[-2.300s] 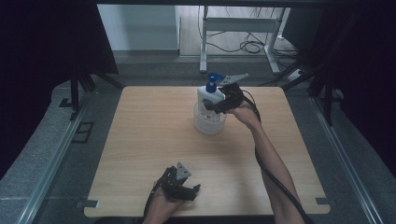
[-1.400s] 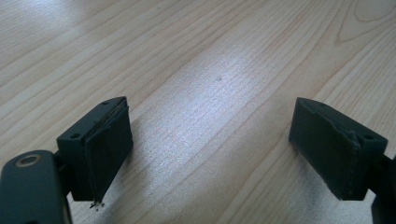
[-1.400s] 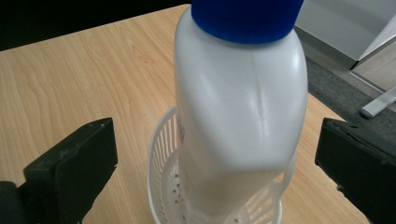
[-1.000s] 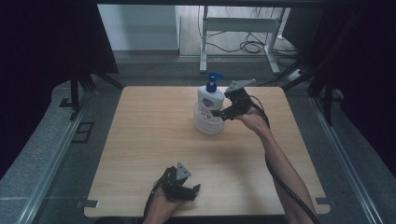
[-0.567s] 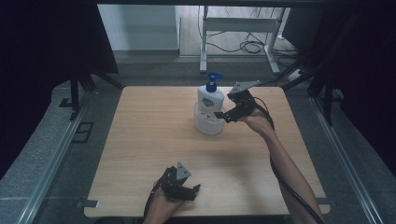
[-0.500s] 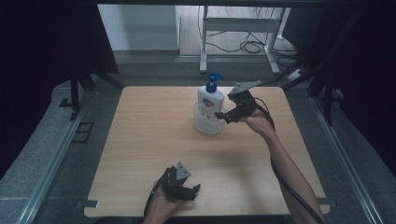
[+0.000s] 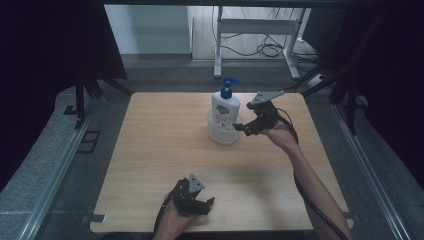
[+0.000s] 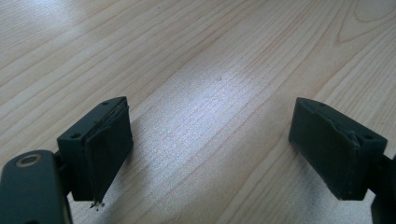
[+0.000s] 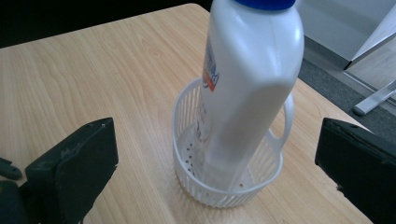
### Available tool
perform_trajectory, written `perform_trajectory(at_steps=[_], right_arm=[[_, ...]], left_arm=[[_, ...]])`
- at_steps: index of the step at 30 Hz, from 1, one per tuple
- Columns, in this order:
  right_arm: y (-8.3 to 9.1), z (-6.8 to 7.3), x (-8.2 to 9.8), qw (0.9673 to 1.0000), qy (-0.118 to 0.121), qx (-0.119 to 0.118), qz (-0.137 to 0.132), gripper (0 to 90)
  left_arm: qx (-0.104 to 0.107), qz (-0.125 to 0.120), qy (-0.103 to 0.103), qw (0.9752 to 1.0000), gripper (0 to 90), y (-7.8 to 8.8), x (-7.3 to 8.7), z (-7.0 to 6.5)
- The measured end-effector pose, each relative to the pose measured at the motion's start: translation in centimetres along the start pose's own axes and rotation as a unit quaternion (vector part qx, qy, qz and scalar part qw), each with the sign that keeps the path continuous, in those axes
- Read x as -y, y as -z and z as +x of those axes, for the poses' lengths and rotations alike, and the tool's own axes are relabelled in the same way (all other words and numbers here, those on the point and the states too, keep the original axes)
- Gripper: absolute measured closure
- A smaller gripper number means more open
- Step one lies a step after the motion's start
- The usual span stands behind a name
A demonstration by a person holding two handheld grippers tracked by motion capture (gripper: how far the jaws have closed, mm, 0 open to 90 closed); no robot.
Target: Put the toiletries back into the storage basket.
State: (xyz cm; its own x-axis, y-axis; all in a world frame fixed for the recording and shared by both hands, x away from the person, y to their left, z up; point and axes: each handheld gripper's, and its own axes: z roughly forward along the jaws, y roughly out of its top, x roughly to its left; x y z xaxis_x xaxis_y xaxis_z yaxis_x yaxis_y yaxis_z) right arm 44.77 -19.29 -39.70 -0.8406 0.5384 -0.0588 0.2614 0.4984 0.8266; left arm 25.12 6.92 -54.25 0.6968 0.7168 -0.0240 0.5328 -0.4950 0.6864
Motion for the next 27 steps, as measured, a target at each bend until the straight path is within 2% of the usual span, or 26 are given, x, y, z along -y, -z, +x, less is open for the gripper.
perform_trajectory(at_steps=[7, 15, 27], right_arm=[[0.6, 0.4, 0.5, 1.0000, -0.004, 0.000, -0.001, 0.0], [1.2, 1.1, 1.3, 1.0000, 0.000, 0.002, 0.006, 0.0], [2.7, 2.0, 2.1, 1.0000, 0.004, 0.003, 0.000, 0.0]], left_arm=[[0.000, 0.000, 0.000, 1.0000, 13.0, 0.0, 0.0, 0.0], [0.000, -0.001, 0.001, 1.0000, 13.1, 0.0, 0.0, 0.0], [0.000, 0.000, 0.000, 1.0000, 13.1, 0.0, 0.0, 0.0]])
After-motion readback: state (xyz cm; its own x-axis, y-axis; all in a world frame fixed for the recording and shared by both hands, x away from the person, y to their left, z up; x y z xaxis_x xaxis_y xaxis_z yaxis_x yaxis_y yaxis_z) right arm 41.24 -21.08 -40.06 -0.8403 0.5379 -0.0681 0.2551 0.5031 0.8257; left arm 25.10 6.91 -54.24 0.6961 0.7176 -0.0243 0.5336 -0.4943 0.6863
